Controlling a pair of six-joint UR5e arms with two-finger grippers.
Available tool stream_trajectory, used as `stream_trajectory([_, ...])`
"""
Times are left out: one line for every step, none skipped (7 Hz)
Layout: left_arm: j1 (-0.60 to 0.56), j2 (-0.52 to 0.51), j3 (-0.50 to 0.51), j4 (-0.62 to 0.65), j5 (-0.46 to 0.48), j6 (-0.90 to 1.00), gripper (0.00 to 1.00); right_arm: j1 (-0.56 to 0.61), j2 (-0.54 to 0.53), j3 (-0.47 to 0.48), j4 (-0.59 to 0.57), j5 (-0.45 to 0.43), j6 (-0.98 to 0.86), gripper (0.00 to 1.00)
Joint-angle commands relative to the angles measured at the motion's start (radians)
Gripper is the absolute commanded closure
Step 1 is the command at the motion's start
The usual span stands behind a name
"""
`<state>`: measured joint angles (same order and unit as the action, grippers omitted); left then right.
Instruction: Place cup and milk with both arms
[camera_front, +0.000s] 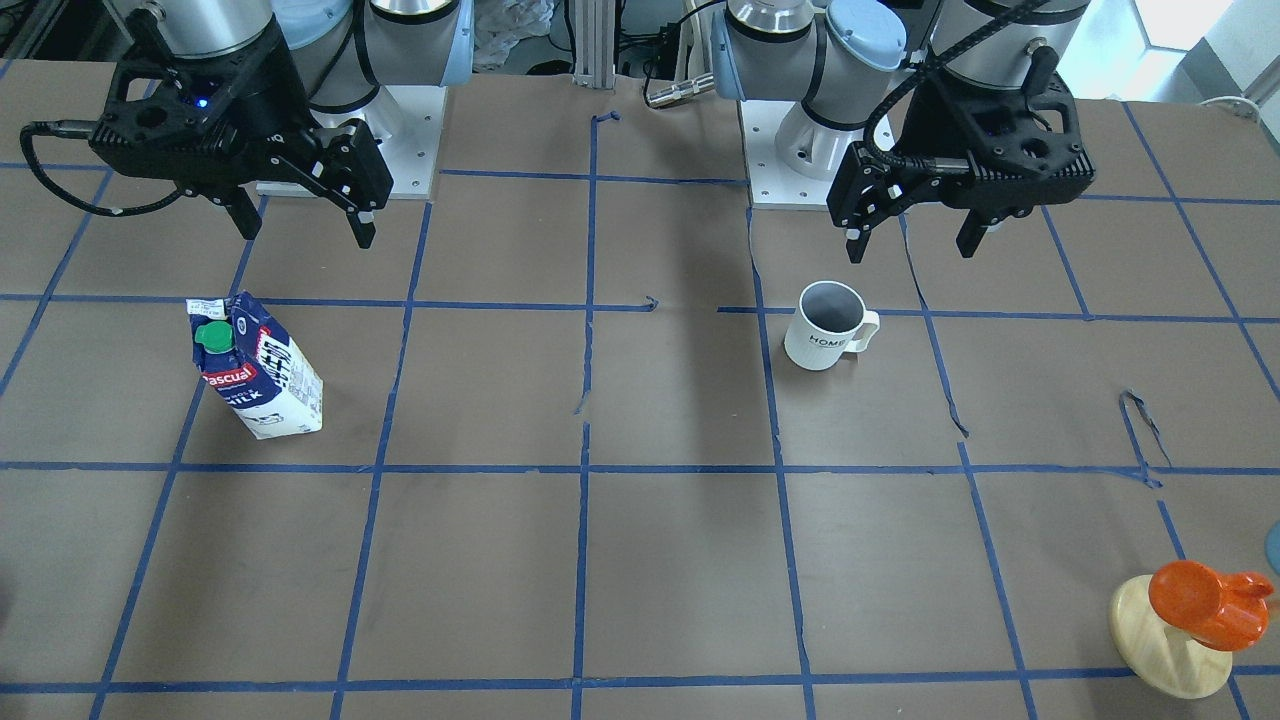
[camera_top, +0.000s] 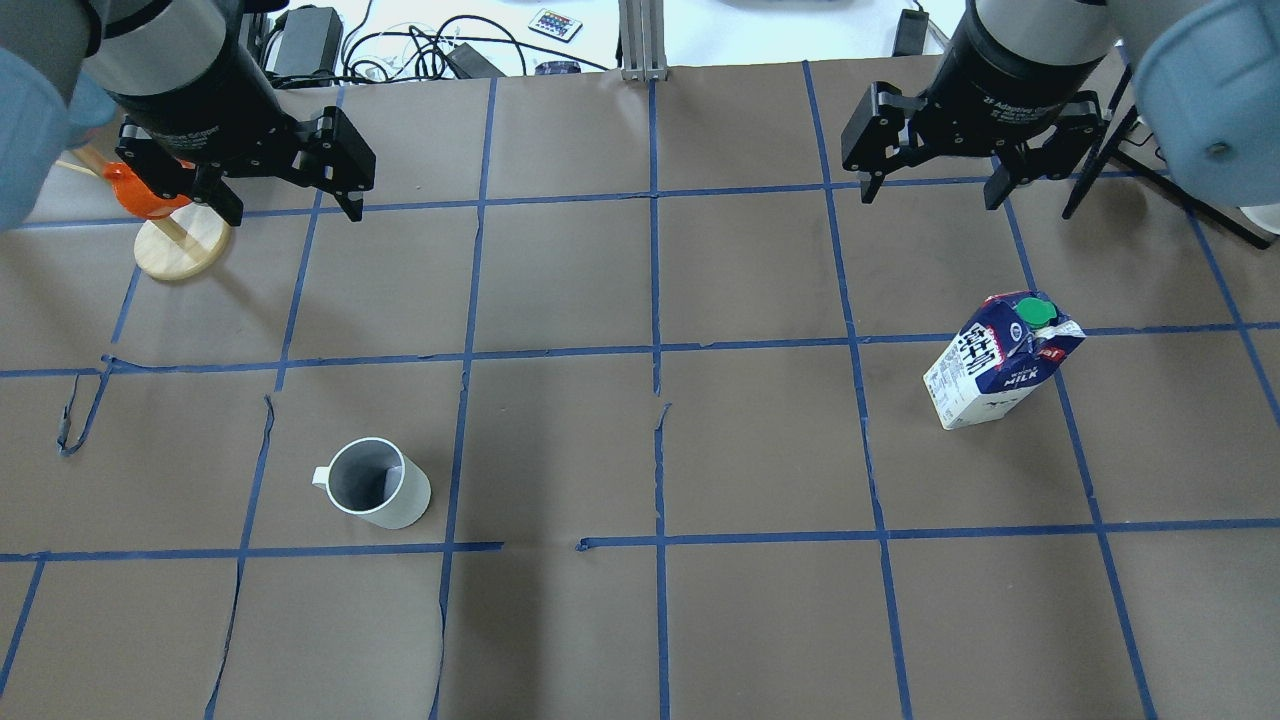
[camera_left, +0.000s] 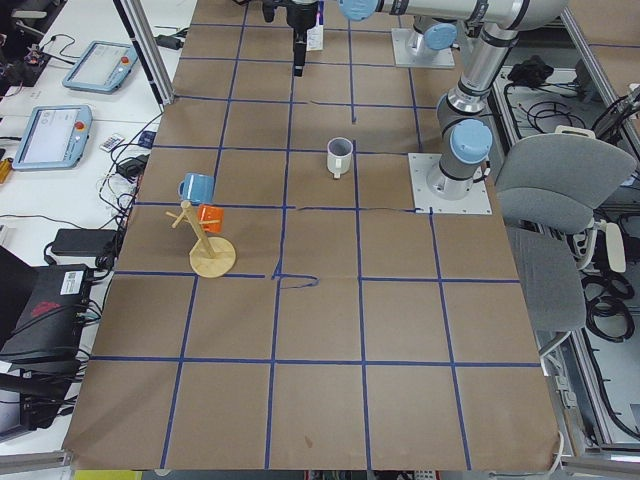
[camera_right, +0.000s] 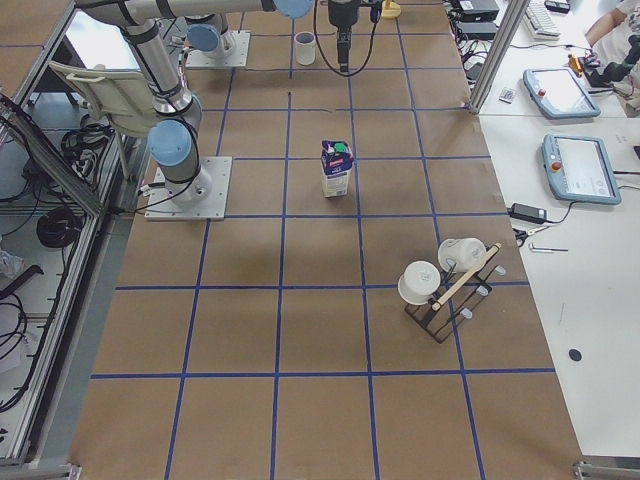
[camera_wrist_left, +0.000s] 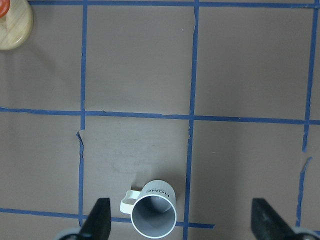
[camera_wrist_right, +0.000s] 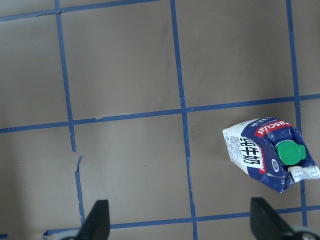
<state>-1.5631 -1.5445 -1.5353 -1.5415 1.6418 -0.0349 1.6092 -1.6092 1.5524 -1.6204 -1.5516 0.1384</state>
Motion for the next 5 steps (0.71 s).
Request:
stream_trajectory([0.0, 0.003, 0.0, 0.0, 0.0, 0.001, 0.0, 0.0, 0.0, 0.0, 0.0, -0.001, 0.0, 0.0])
stream_trajectory([0.0, 0.003, 0.0, 0.0, 0.0, 0.001, 0.0, 0.0, 0.0, 0.002, 0.004, -0.002, 0.0, 0.0])
stream_trajectory([0.0, 0.003, -0.002, 0.0, 0.0, 0.001, 0.0, 0.0, 0.0, 0.002, 0.002, -0.022, 0.0, 0.0])
stream_trajectory([0.0, 0.003, -0.002, 0.0, -0.003, 0.003, 0.0, 0.0, 0.002, 0.002, 0.001, -0.042, 0.0, 0.0])
stream_trajectory([0.0, 0.004, -0.002, 0.0, -0.003, 0.001, 0.0, 0.0, 0.002, 0.002, 0.0, -0.042, 0.0, 0.0])
